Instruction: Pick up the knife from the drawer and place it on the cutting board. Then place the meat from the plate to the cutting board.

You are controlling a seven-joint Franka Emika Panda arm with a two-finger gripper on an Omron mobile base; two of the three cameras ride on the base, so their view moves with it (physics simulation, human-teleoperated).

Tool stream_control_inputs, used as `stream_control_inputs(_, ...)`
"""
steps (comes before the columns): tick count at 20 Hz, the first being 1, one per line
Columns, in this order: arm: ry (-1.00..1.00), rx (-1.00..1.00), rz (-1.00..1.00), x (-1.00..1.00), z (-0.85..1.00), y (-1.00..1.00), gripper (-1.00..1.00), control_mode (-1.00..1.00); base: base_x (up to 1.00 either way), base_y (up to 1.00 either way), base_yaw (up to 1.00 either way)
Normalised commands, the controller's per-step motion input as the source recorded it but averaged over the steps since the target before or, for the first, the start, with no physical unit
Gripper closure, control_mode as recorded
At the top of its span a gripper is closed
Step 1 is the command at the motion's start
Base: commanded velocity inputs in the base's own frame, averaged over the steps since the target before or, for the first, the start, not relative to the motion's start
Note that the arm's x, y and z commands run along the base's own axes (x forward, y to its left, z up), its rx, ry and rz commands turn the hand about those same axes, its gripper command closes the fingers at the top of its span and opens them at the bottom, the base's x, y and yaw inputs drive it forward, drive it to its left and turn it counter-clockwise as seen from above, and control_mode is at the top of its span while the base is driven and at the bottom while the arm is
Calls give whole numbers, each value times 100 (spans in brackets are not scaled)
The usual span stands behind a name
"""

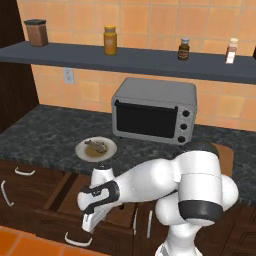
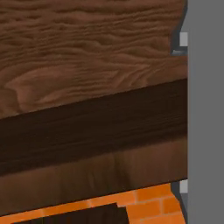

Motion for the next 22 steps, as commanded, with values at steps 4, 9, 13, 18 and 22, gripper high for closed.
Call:
stream_control_inputs(4, 14, -2, 12, -100, -19, 73, -100, -100, 0, 0, 0)
stream_control_inputs(9, 3, 0, 1, -45, 74, 6, -100, -100, 0, 0, 0)
stream_control_inputs(13, -13, 0, 0, 0, 50, -27, -100, -100, 0, 0, 0)
stream_control_inputs(18, -21, -1, -15, 19, -2, -40, -100, -100, 0, 0, 0)
stream_control_inputs(22, 0, 0, -24, 47, 0, -17, -100, -100, 0, 0, 0)
